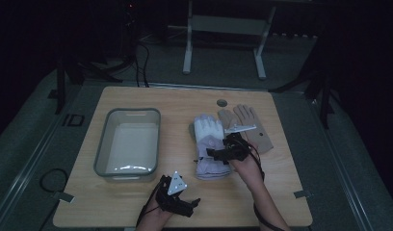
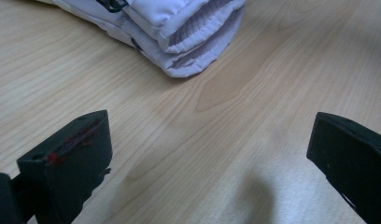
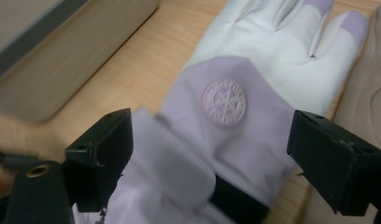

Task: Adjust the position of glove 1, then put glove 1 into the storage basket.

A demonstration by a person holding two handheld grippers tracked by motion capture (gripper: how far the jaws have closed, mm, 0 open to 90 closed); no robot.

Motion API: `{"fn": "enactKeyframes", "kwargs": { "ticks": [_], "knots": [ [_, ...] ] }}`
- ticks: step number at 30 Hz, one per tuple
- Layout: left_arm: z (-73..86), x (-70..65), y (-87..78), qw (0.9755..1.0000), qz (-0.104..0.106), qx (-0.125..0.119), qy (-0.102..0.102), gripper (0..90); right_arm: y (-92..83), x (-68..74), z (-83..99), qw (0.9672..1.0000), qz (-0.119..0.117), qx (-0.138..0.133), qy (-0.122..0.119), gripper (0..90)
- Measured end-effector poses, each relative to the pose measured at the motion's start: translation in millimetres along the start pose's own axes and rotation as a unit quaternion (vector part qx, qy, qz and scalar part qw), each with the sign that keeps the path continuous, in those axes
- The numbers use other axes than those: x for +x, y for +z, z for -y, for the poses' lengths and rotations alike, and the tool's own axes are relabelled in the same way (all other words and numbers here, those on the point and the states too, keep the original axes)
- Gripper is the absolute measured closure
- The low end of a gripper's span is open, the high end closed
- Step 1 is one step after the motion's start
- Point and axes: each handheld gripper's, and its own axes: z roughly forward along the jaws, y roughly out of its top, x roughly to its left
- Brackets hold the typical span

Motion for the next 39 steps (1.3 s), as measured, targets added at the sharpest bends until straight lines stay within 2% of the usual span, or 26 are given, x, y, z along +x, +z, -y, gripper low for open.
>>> {"fn": "enactKeyframes", "kwargs": {
  "ticks": [2, 4, 7, 9, 12, 15, 16, 20, 22, 24, 26, 28, 31, 32, 33, 35, 36, 38, 39],
  "knots": [
    [-3.7, 0.4, -1.3, 0.9998, 0.012, 0.009, -0.008, 0.1, -7.9, -1.5, 3.5, 0.9994, -0.01, -0.024, -0.021, 14.3],
    [-7.3, 0.2, -2.1, 0.9997, 0.011, 0.022, -0.004, 0.2, -14.9, -4.2, 7.0, 0.998, -0.02, -0.035, -0.048, 14.7],
    [-10.8, 0.9, -4.3, 0.9996, 0.015, 0.023, -0.009, 0.2, -25.0, -8.8, 15.1, 0.995, -0.002, -0.05, -0.087, 14.6],
    [-14.7, 1.8, -7.4, 0.9996, 0.012, 0.021, -0.013, 0.2, -31.1, -13.7, 21.2, 0.9945, -0.006, -0.052, -0.09, 14.2],
    [-20.9, 4.2, -10.6, 0.9994, 0.019, 0.016, -0.024, 0.2, -40.9, -19.6, 28.9, 0.994, 0.0, -0.055, -0.094, 14.1],
    [-35.5, 9.2, -15.5, 0.998, 0.042, 0.003, -0.046, 0.8, -50.5, -26.5, 32.2, 0.9955, -0.004, -0.06, -0.072, 12.6],
    [-39.6, 9.8, -16.5, 0.998, 0.041, 0.0, -0.048, 0.8, -53.3, -27.5, 32.0, 0.9959, 0.002, -0.059, -0.069, 10.5],
    [-64.2, 13.3, -18.8, 0.999, 0.013, -0.002, -0.042, 0.8, -56.7, -30.1, 29.0, 0.9967, -0.006, -0.054, -0.061, 10.8],
    [-78.4, 14.6, -17.4, 0.9991, 0.001, -0.005, -0.042, 0.8, -58.2, -32.8, 25.8, 0.9964, 0.003, -0.063, -0.057, 18.8],
    [-92.8, 15.9, -12.9, 0.999, -0.012, 0.001, -0.044, 0.9, -60.1, -38.0, 20.6, 0.9966, 0.006, -0.07, -0.044, 33.2],
    [-104.6, 18.6, -6.2, 0.9983, -0.017, 0.0, -0.055, 5.4, -59.3, -42.6, 15.6, 0.9963, -0.007, -0.082, -0.027, 45.1],
    [-113.2, 21.0, 2.4, 0.9978, -0.021, 0.005, -0.063, 7.0, -55.5, -45.4, 10.6, 0.9964, -0.02, -0.082, -0.011, 51.4],
    [-117.3, 23.3, 11.0, 0.9972, -0.029, 0.009, -0.068, 13.9, -48.8, -47.2, 6.1, 0.9966, -0.022, -0.08, 0.002, 53.1],
    [-117.4, 28.4, 20.5, 0.9954, -0.033, 0.02, -0.088, 13.9, -44.2, -48.4, 4.0, 0.997, -0.029, -0.072, 0.006, 53.4],
    [-116.4, 30.4, 24.3, 0.9941, -0.032, 0.025, -0.1, 13.9, -33.0, -51.2, 1.5, 0.9979, -0.025, -0.057, 0.016, 50.6],
    [-114.9, 32.4, 27.4, 0.9933, -0.037, 0.028, -0.106, 14.1, -27.3, -52.8, 1.4, 0.998, -0.033, -0.049, 0.022, 49.0],
    [-111.6, 36.3, 30.4, 0.9915, -0.039, 0.027, -0.121, 14.1, -22.1, -54.2, 2.0, 0.998, -0.035, -0.043, 0.029, 48.6],
    [-107.2, 40.9, 34.4, 0.9891, -0.036, 0.031, -0.139, 16.3, -6.1, -60.6, 6.8, 0.9971, -0.045, -0.031, 0.053, 45.5],
    [-104.0, 43.2, 37.3, 0.9879, -0.035, 0.036, -0.147, 16.3, -6.1, -60.6, 6.8, 0.9971, -0.045, -0.031, 0.053, 45.5]
  ]
}}
